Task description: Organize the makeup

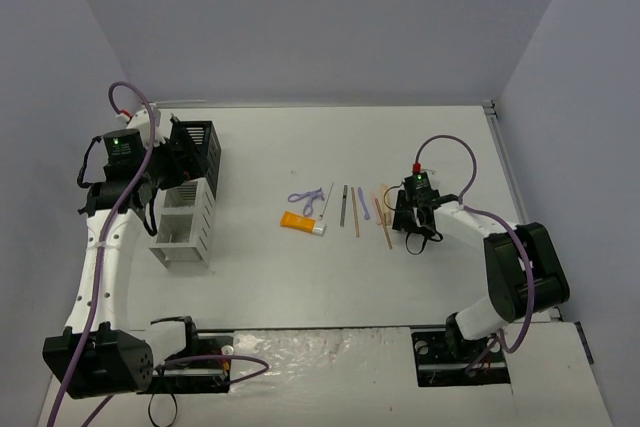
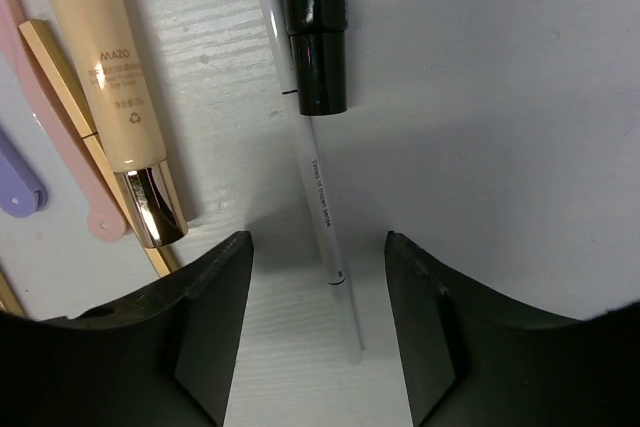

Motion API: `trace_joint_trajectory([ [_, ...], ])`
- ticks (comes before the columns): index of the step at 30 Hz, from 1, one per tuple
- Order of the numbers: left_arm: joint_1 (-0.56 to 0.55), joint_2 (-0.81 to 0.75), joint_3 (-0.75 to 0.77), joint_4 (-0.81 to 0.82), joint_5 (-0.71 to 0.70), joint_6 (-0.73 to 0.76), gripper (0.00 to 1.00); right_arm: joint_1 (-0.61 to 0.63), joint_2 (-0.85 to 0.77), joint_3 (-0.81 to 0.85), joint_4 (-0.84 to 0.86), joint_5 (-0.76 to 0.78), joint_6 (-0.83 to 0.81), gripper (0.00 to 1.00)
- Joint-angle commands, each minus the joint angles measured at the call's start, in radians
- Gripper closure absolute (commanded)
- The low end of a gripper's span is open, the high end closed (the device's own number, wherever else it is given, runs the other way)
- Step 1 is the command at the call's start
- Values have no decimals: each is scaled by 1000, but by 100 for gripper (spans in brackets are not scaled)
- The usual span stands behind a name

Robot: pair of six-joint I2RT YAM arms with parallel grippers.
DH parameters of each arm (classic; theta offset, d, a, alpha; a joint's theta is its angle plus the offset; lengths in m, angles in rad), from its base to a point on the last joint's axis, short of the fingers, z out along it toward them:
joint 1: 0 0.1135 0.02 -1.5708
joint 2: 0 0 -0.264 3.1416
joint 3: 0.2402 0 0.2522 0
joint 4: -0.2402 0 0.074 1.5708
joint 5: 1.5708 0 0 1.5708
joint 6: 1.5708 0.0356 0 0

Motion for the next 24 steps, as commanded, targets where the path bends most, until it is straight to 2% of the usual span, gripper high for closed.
trace_joint_trajectory([
  [1, 3, -28, 50, 48, 29, 7, 3, -6, 17, 19, -2, 0, 8, 58],
  [7, 3, -25, 45, 56, 40, -7, 3, -3, 34, 18, -2, 4, 2, 79],
  [15, -2, -33, 22, 75, 65, -35, 3, 8, 9, 23, -1, 2, -19, 99],
  [19, -18, -36, 5, 88, 84, -63, 3, 13, -28, 39, -2, -16, -35, 100],
  [24, -90, -39, 19, 80, 96, -82, 3, 47, -125, 74, -2, -24, -69, 100],
])
